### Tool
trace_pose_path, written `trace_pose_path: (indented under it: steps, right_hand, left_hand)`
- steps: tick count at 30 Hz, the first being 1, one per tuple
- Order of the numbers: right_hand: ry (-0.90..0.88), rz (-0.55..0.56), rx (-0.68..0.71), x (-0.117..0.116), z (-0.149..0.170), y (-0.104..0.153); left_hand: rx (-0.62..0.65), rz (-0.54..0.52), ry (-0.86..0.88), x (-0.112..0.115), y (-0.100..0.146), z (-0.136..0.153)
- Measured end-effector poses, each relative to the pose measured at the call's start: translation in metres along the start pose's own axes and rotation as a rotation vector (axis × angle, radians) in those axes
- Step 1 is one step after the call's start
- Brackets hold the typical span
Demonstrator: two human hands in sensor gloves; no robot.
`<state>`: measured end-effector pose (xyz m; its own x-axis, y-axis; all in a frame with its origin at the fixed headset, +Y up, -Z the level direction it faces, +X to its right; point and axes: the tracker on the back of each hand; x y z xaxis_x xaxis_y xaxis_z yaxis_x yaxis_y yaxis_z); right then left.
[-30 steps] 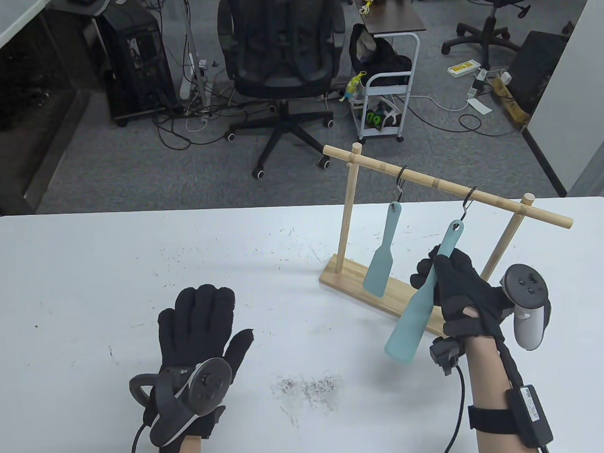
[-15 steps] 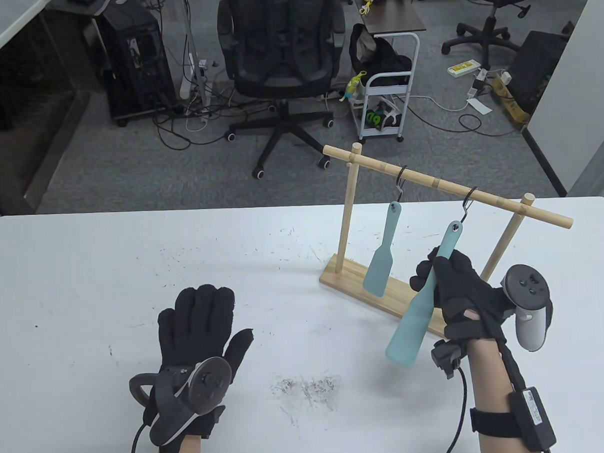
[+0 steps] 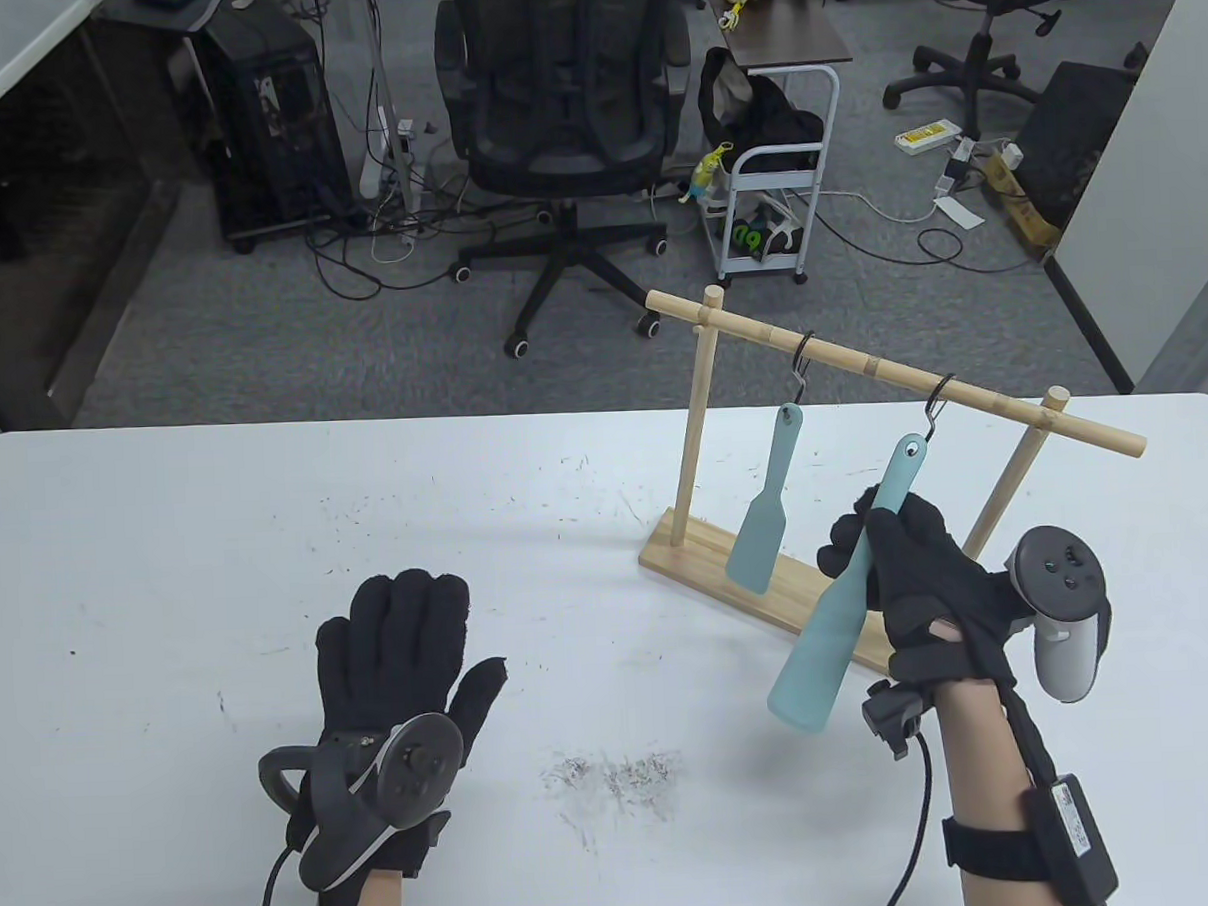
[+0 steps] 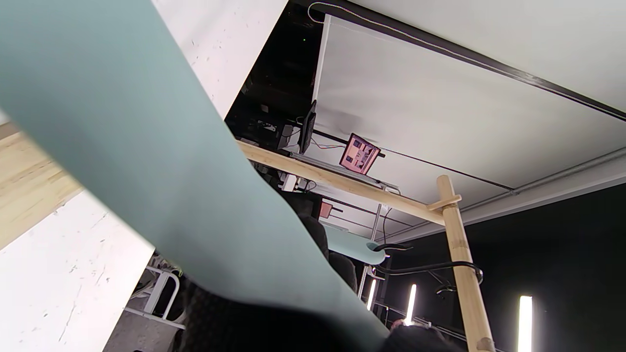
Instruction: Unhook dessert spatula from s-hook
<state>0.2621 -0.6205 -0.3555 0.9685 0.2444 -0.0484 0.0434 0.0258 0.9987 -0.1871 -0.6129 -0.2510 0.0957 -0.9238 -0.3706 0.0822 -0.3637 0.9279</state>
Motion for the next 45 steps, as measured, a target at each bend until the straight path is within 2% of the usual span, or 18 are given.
trace_pose_path:
  steps: [4,9,16,23,26,32,39,45]
  right_hand:
    - [0.011,-0.016,0.028,0.001,-0.006,0.007]
    - [0.120,-0.033,0.065,0.003,-0.011,0.023]
    - [0.160,0.021,0.107,0.020,-0.003,0.049]
    - [0.148,0.136,0.080,0.049,0.024,0.070]
    - [0.115,0.178,0.028,0.064,0.043,0.074]
    - [0.140,0.205,-0.177,0.086,0.089,0.068]
    - [0.165,0.198,-0.378,0.092,0.142,0.053]
    - [0.271,0.201,-0.477,0.090,0.163,0.044]
  left_hand:
    - [0.001,0.000,0.000,0.000,0.000,0.000]
    - [0.001,0.001,0.005,0.000,0.000,0.000]
    - [0.004,0.005,0.002,0.001,0.000,0.000]
    - [0.004,0.007,0.001,0.001,0.000,-0.001]
    - [-0.001,0.008,0.006,0.000,0.000,0.001]
    - [-0.010,0.005,0.018,-0.001,0.000,0.004]
    - [-0.031,-0.002,0.048,-0.004,-0.001,0.013]
    - [-0.029,0.006,0.042,-0.003,-0.002,0.012]
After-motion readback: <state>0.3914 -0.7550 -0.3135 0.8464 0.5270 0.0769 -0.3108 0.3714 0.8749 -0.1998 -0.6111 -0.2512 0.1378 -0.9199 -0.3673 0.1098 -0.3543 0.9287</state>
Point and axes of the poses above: the tracker on the back of each hand, its own z axis roughly to the little-finger side, its own y axis roughly from the fingertips to the wrist, x = y × z, and after that the axes turned 6 degrees about -x, right-handed
